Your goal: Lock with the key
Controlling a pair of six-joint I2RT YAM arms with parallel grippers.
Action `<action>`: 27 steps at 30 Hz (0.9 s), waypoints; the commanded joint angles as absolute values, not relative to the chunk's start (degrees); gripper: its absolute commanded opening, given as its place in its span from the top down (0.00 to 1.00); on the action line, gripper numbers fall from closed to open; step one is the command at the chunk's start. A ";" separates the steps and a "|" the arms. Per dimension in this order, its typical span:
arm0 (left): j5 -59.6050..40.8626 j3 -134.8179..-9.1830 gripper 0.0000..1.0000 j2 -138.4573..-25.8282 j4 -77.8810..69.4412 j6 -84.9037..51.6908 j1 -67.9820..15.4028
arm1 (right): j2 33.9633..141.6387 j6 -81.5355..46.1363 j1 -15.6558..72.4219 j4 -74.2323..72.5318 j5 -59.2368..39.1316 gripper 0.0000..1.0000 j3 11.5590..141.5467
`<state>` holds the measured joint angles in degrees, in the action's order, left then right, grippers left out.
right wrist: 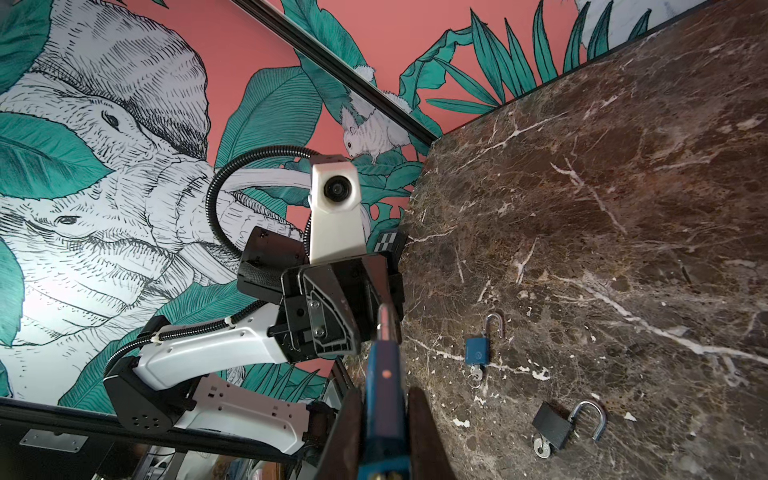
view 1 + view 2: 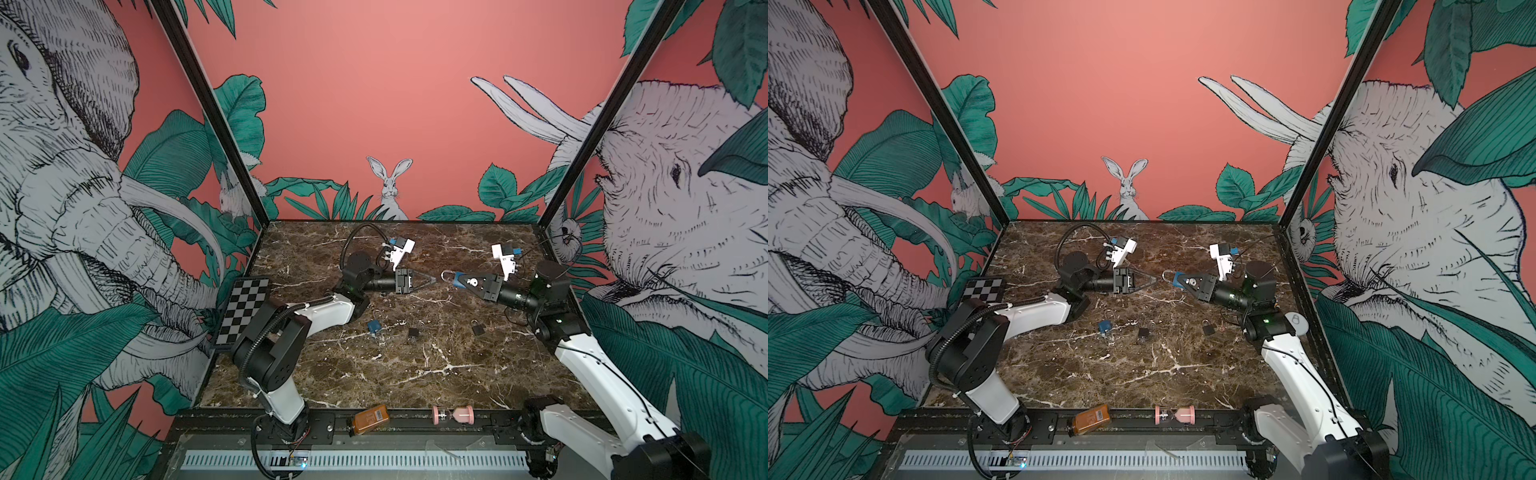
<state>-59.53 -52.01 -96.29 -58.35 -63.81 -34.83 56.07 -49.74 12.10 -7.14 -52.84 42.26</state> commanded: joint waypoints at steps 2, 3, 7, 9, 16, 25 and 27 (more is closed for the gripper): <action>-59.43 -52.71 0.65 -94.17 -58.62 -62.48 -34.80 | 55.18 -50.66 11.97 -12.55 -55.05 1.00 41.75; -59.41 -52.89 0.64 -94.22 -58.61 -62.47 -34.86 | 55.20 -50.93 11.99 -12.72 -55.27 1.00 41.60; -59.57 -54.02 0.64 -94.22 -58.54 -62.48 -35.23 | 55.24 -51.50 11.97 -13.48 -55.76 1.00 41.07; -59.57 -54.47 0.64 -94.13 -58.34 -62.38 -35.42 | 55.20 -51.77 12.06 -13.66 -55.76 1.00 40.89; -59.88 -55.27 0.67 -94.65 -58.18 -62.40 -36.18 | 55.37 -52.90 12.24 -15.29 -55.84 1.00 40.08; -59.77 -56.22 0.72 -95.18 -57.79 -62.14 -37.00 | 55.63 -52.83 12.43 -15.13 -56.16 1.00 40.08; -59.61 -56.26 0.73 -95.10 -57.83 -62.14 -37.16 | 55.46 -52.64 12.48 -15.07 -56.07 1.00 40.00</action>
<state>-59.16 -54.41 -96.31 -56.82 -62.92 -36.62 56.07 -52.53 12.12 -10.79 -54.98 40.38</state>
